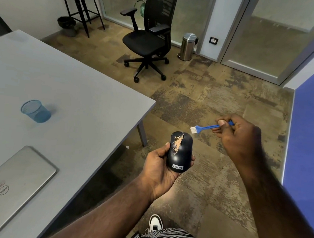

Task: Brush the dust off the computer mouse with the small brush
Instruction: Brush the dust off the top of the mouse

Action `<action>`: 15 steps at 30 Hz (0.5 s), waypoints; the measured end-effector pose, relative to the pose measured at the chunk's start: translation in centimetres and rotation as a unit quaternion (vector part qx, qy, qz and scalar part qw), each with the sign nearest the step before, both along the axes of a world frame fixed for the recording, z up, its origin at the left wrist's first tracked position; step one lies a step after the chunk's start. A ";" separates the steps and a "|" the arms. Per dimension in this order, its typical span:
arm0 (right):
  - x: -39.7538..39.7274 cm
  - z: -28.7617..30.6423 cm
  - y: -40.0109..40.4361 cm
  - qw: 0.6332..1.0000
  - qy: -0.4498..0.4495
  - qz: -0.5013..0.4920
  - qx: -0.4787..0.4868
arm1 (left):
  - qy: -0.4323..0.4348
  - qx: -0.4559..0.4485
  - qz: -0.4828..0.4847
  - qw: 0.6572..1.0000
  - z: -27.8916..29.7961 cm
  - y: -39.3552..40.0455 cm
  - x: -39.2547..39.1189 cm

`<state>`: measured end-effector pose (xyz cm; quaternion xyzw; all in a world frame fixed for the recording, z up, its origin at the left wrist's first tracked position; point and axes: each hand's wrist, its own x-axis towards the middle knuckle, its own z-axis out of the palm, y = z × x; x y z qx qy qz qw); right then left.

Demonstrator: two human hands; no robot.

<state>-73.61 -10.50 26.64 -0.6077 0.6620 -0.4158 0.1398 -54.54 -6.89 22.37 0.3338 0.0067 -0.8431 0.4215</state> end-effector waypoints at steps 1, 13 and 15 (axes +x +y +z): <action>-0.1 0.1 0.1 1.000 -0.020 0.008 -0.007 | 0.002 0.001 0.001 1.000 0.0 0.0 0.0; -0.6 -1.1 0.9 0.995 -0.055 0.071 -0.031 | 0.012 0.007 0.007 1.000 0.9 -0.2 0.5; -0.9 -1.3 0.6 0.998 -0.049 0.039 -0.031 | 0.017 0.005 0.002 1.000 0.8 -0.2 0.6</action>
